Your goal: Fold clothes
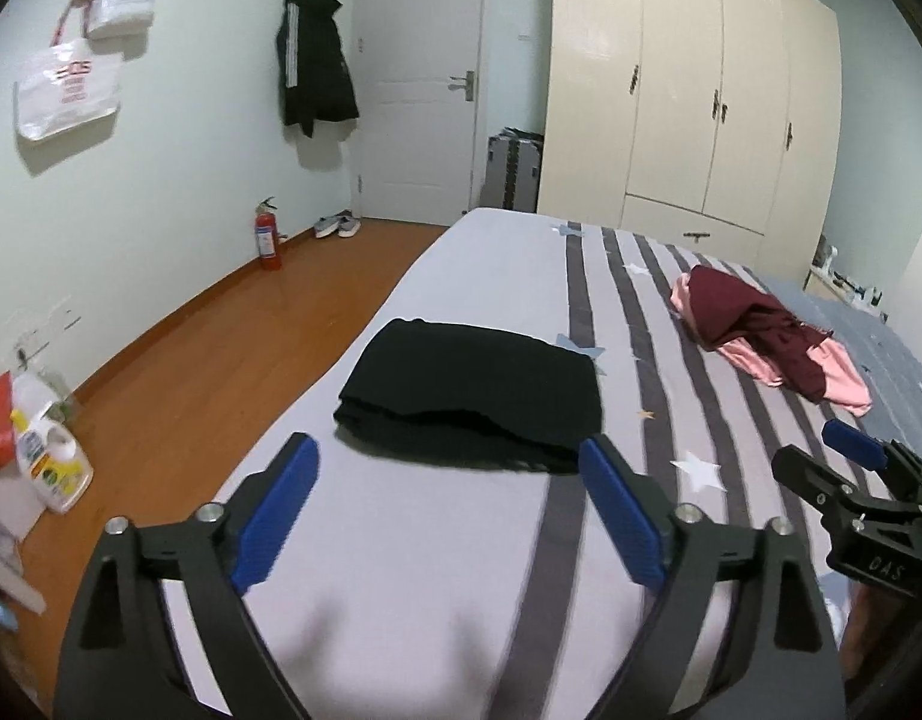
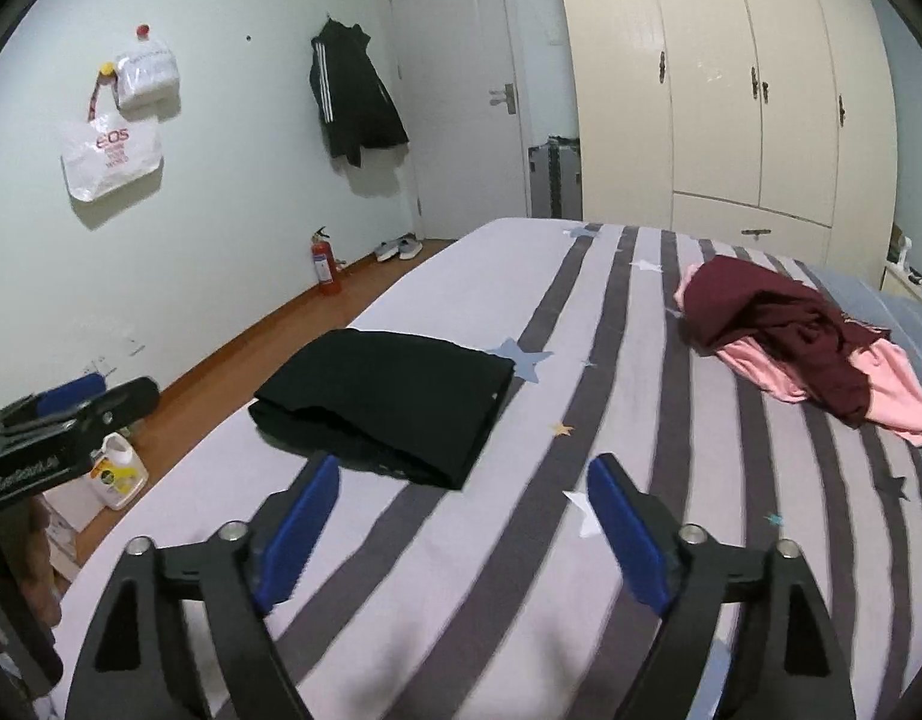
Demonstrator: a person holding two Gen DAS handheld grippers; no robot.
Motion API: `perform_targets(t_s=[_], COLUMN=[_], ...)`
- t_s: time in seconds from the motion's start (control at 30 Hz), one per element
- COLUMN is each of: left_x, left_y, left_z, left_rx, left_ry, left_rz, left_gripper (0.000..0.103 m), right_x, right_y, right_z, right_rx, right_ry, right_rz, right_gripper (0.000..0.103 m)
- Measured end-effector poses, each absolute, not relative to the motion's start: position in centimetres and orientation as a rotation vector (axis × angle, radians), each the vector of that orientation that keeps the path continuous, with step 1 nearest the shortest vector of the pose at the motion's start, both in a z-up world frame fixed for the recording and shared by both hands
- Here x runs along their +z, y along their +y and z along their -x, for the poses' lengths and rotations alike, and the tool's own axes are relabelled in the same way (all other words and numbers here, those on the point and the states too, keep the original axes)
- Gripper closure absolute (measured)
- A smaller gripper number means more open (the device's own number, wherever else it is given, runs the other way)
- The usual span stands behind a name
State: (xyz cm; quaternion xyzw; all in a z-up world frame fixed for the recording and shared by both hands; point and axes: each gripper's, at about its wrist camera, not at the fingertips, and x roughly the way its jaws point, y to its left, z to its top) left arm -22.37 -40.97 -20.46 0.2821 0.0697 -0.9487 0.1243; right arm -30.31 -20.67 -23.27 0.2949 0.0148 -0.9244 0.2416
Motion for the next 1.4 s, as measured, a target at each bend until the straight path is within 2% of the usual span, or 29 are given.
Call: perform_targets(t_s=[0.17, 0.33, 0.57, 1.03, 1.2, 1.4], left_x=[-18.7, -17.1, -17.4, -20.7, -17.9, -12.3], left_y=[-36.3, -32.4, -27.8, -22.4, -20.5, -17.3], left_z=[17.0, 12.7, 8.7, 2.2, -2.1, -8.8], left_rx=[-2.707, -2.684, -2.669, -2.691, -2.678, -2.693], left_ry=[0.209, 0.262, 0.223, 0.144, 0.181, 0.169], left_rz=[-0.755, -0.743, -0.763, -0.638, -0.649, -0.605], left_gripper=[0.001, 0.001, 0.001, 0.001, 0.001, 0.001], right_x=[-21.3, -19.3, -18.3, -21.8, -19.0, -12.6], right_y=[-16.4, -12.7, -9.1, -5.5, -2.7, 0.7], right_z=[26.5, 22.7, 18.9, 11.5, 6.8, 0.2], right_rx=[-2.508, -2.474, -2.488, -2.468, -2.521, -2.527], right_ry=[0.042, 0.067, 0.066, 0.147, 0.132, 0.109], right_rz=[-0.776, -0.743, -0.728, -0.679, -0.608, -0.590], right_gripper=[0.008, 0.002, 0.001, 0.001, 0.001, 0.001])
